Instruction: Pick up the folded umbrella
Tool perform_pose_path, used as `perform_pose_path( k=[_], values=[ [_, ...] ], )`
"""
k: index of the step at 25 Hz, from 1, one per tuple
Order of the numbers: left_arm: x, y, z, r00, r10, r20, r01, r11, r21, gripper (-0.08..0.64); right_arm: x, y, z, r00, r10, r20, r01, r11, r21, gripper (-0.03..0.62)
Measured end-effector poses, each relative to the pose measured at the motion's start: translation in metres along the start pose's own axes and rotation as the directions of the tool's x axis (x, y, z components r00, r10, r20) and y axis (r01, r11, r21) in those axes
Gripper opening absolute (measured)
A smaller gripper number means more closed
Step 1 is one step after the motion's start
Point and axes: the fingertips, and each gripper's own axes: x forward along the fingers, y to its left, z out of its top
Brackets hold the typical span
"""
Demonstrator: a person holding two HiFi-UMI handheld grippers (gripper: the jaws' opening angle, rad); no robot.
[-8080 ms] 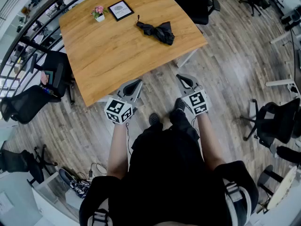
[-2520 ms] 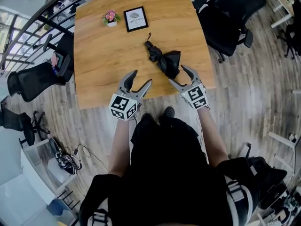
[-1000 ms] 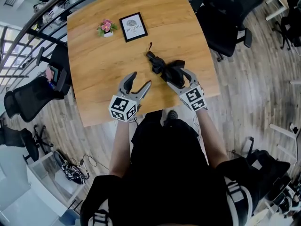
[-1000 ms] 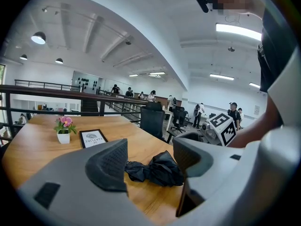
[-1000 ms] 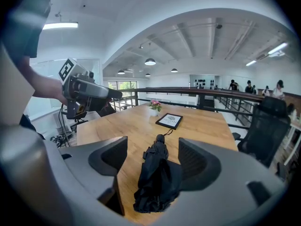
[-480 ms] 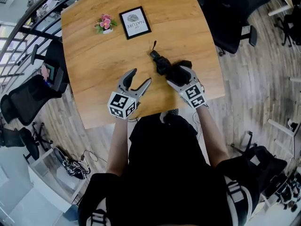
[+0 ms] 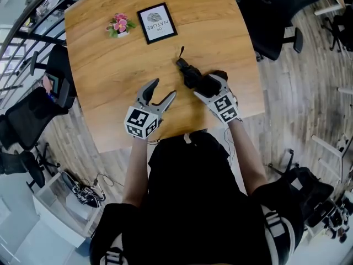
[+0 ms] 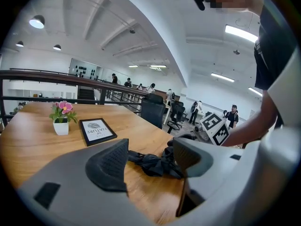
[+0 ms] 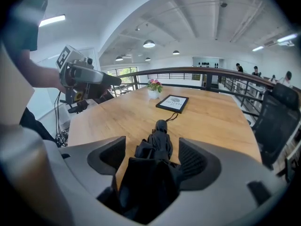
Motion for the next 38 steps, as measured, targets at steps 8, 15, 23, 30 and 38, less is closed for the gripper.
perform_pose_path(
  k=[8, 15, 23, 30, 38],
  values=[
    [0.004, 0.012, -0.008, 1.0, -0.001, -0.017, 0.001, 1.0, -0.017, 0.305, 0.024, -0.002, -0.03, 0.995, 0.007, -0.097, -0.005, 1.0, 0.02, 0.368],
    [0.004, 0.021, -0.011, 1.0, 0.006, -0.021, -0.006, 0.999, -0.033, 0.305, 0.039, -0.001, -0.051, 0.983, 0.015, -0.185, -0.011, 1.0, 0.022, 0.37],
    [0.005, 0.026, -0.013, 1.0, 0.003, -0.026, -0.004, 0.999, -0.041, 0.305, 0.05, -0.01, -0.07, 0.964, -0.01, -0.265, 0.015, 1.0, 0.019, 0.343],
    [0.009, 0.028, -0.013, 1.0, -0.007, -0.028, 0.005, 0.999, -0.042, 0.305, 0.06, -0.016, -0.08, 0.948, 0.023, -0.316, -0.002, 0.998, 0.068, 0.318],
    [0.014, 0.023, -0.011, 0.999, -0.027, -0.028, 0.026, 0.999, -0.035, 0.305, 0.065, -0.014, -0.084, 0.941, 0.043, -0.337, -0.015, 0.996, 0.085, 0.284]
  ],
)
